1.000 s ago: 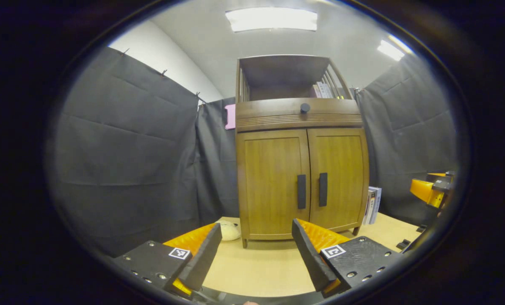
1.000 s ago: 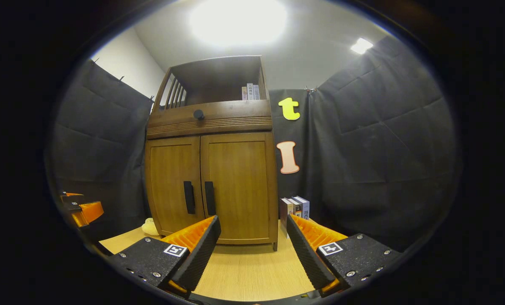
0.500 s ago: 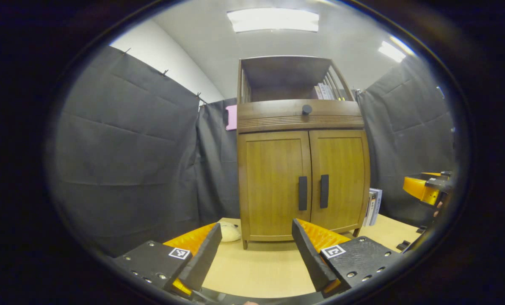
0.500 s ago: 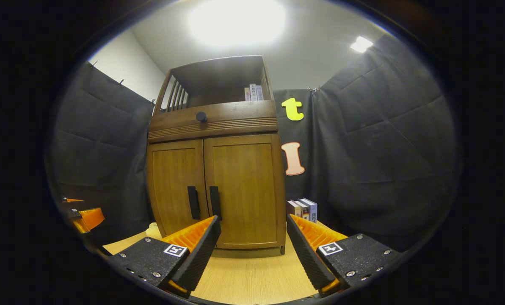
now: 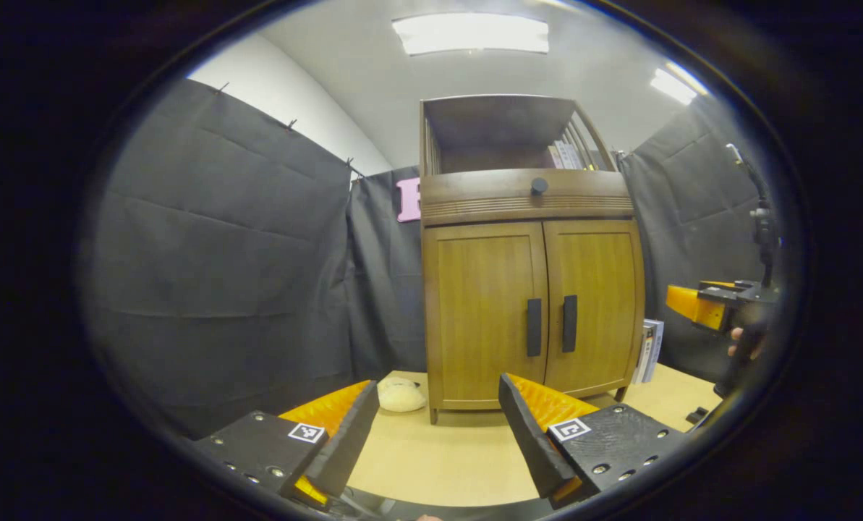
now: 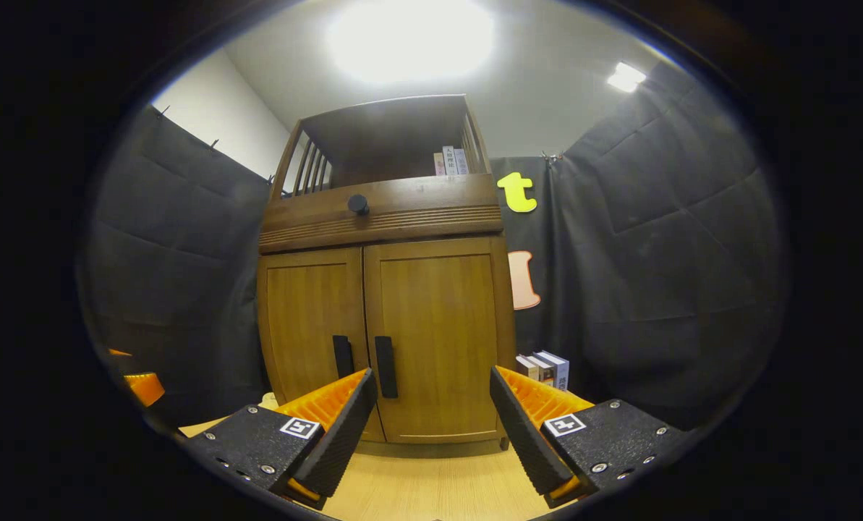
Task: Open the right door of the double-door shoe cabinet with the right hand, and open the left door with the left hand.
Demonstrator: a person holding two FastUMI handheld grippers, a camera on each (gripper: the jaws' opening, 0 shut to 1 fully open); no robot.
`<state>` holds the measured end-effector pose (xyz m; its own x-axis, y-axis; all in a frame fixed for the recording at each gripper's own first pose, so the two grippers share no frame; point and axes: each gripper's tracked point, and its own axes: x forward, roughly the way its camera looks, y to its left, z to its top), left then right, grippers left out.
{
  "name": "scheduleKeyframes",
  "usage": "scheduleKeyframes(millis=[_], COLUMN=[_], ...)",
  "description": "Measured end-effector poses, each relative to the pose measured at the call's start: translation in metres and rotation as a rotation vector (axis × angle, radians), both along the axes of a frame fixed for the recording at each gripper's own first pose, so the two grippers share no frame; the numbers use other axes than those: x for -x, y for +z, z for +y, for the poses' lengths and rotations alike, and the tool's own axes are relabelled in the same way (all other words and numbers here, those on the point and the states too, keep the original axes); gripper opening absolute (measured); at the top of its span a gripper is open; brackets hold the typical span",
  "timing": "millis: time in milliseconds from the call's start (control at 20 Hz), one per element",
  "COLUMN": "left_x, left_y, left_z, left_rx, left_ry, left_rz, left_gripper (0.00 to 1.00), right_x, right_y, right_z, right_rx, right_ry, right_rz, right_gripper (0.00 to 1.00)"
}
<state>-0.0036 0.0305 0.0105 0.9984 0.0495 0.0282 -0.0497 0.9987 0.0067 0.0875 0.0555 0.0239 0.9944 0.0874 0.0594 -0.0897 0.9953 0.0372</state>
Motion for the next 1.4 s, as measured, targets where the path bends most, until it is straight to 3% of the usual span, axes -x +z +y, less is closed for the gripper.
scheduleKeyframes(millis=[400,450,500,650,700,1050,1100,1250,1300,1400], left_x=[0.006,0.006,0.009,0.016,0.015,0.02,0.021,0.024,0.027,0.029], left_y=[-0.002,-0.001,0.0,-0.003,-0.007,-0.009,-0.012,-0.014,-0.017,-0.019], left_z=[0.028,0.031,0.034,0.051,0.055,0.087,0.093,0.105,0.107,0.111], left_rx=[0.002,0.0,-0.002,-0.008,-0.009,-0.019,-0.021,-0.019,-0.017,-0.014], left_ry=[0.044,0.053,0.062,0.089,0.097,0.149,0.156,0.176,0.184,0.196], left_rz=[0.002,0.001,0.0,0.002,0.004,0.015,0.017,0.025,0.028,0.031], left_gripper=[1.0,0.95,1.0,1.0,0.95,0.95,1.0,1.0,0.95,1.0], right_x=[-0.061,-0.069,-0.076,-0.099,-0.106,-0.151,-0.157,-0.174,-0.179,-0.19], right_y=[-0.003,-0.005,-0.006,-0.011,-0.014,-0.033,-0.036,-0.038,-0.04,-0.046], right_z=[0.025,0.03,0.033,0.042,0.046,0.071,0.074,0.081,0.083,0.089], right_rx=[-0.031,-0.036,-0.037,-0.036,-0.036,-0.029,-0.026,-0.009,-0.008,0.003], right_ry=[0.01,0.014,0.015,0.013,0.018,0.032,0.03,0.02,0.022,0.03], right_rz=[0.013,0.017,0.019,0.027,0.032,0.077,0.082,0.079,0.085,0.107], right_gripper=[0.96,0.96,0.96,0.95,0.96,0.92,0.95,0.95,0.95,0.94])
